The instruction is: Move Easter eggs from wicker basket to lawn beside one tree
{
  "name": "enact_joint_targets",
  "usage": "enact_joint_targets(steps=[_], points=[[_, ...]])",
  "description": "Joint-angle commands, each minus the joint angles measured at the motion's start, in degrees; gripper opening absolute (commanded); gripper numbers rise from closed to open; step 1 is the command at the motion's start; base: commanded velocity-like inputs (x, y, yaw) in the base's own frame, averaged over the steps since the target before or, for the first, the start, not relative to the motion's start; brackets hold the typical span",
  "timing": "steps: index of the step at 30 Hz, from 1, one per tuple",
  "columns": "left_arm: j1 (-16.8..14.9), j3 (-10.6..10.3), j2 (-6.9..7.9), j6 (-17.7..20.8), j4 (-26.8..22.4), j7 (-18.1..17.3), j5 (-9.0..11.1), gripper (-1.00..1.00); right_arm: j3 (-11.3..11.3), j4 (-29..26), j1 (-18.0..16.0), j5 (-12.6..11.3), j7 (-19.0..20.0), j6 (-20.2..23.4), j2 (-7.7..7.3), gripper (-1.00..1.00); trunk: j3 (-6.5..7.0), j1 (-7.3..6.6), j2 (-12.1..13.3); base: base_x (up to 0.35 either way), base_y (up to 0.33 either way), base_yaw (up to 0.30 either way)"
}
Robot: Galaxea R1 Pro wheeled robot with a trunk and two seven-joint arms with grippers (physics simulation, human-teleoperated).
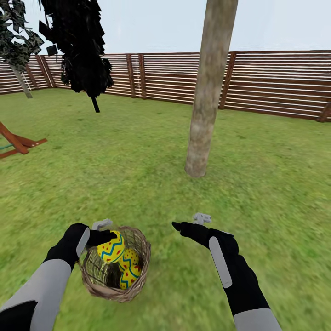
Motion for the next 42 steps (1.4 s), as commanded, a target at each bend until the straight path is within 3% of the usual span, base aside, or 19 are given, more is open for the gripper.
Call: enact_joint_targets(steps=[1,4,6,8,12,15,17,19,25,29,42], points=[[0.06,0.18,0.35,2.23,-2.68,-0.23,0.0,-1.0,-0.06,-0.05,-0.03,0.31,0.32,0.27,0.02,1.0,0.05,0.0,-0.02,0.0,0.0,0.0],[0.19,0.2,1.85,5.81,-6.88,-0.49,0.12,-1.0,-0.08,-0.05,-0.03,0.31,0.31,0.27,0.02,1.0,0.33,0.0,-0.02,0.0,0.0,0.0],[0.25,0.25,2.2,6.45,-7.61,-2.54,0.11,-1.0,-0.1,-0.05,-0.03,0.31,0.33,0.27,0.02,1.0,0.52,0.0,-0.02,0.0,0.0,0.0],[0.28,0.26,2.58,7.33,-7.84,-7.19,0.02,-1.0,-0.11,-0.05,-0.03,0.31,0.34,0.27,0.02,1.0,0.71,0.0,-0.02,0.0,0.0,0.0],[0.3,0.32,5.62,8.56,-7.9,-16.95,0.08,-1.0,-0.14,-0.05,-0.03,0.31,0.37,0.3,0.02,1.0,1.09,0.0,-0.02,0.0,0.0,0.0],[0.3,2.01,7.88,8.67,-7.86,-28.48,-0.05,-1.0,-0.14,-0.05,-0.03,0.31,0.37,0.3,0.02,1.0,1.37,0.0,-0.02,0.0,0.0,0.0],[0.34,2.85,8.64,8.65,-7.85,-31.94,-0.07,-1.0,-0.14,-0.05,-0.03,0.31,0.37,0.28,0.02,1.0,1.56,0.0,-0.02,0.0,0.0,0.0],[0.38,3.21,9.26,8.71,-7.83,-32.94,0.0,-1.0,-0.14,-0.05,-0.03,0.31,0.37,0.27,0.02,1.0,1.75,0.0,-0.02,0.0,0.0,0.0],[0.38,7.29,9.53,8.64,-7.83,-33.31,0.14,-1.0,-0.45,-0.05,-0.03,0.11,0.61,0.35,0.02,1.0,2.86,-0.66,1.18,0.0,0.0,0.0],[0.38,7.5,9.46,8.57,-7.83,-33.32,0.15,-1.0,-0.65,-0.05,-0.03,-0.89,0.57,0.35,0.02,1.0,3.81,-1.54,2.79,0.0,0.0,0.0],[0.31,7.46,9.43,8.46,-7.83,-33.32,0.06,-1.0,-0.67,-0.06,-0.03,-1.02,0.46,-0.12,0.02,1.0,6.17,-4.39,8.0,0.0,0.0,0.0]])
